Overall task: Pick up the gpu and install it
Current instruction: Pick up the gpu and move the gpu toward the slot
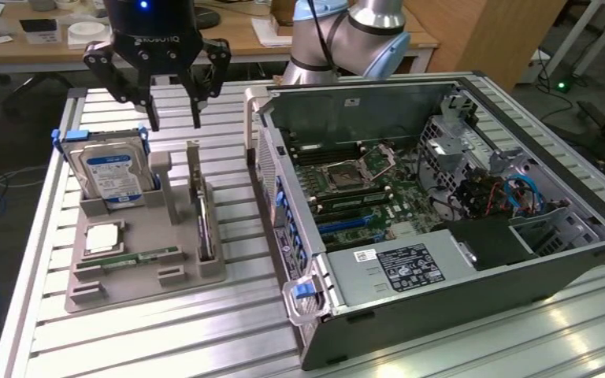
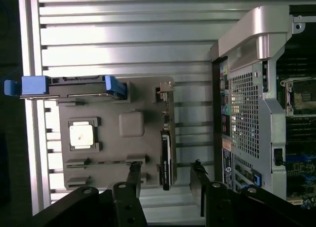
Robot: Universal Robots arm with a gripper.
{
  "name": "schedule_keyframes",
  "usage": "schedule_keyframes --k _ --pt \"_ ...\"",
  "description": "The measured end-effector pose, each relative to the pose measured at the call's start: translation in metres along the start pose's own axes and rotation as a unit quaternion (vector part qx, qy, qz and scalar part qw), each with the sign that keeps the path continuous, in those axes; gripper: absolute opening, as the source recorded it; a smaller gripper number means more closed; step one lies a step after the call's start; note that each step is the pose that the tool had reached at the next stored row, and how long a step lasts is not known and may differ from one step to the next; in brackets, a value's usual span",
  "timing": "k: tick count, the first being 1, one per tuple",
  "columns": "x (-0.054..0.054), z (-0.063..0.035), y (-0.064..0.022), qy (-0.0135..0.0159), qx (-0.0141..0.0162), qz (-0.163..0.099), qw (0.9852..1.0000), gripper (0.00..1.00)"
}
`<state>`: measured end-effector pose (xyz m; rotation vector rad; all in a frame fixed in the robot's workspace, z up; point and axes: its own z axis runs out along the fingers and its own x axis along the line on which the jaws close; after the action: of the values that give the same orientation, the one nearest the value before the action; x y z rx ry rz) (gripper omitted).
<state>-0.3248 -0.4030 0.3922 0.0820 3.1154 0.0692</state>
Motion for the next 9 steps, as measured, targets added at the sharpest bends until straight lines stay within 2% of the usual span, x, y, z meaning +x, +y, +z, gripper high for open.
schedule_keyframes --k 9 --pt "-0.0002 0.0047 -0.0052 0.0012 -0.0001 -0.018 0.9998 0.53"
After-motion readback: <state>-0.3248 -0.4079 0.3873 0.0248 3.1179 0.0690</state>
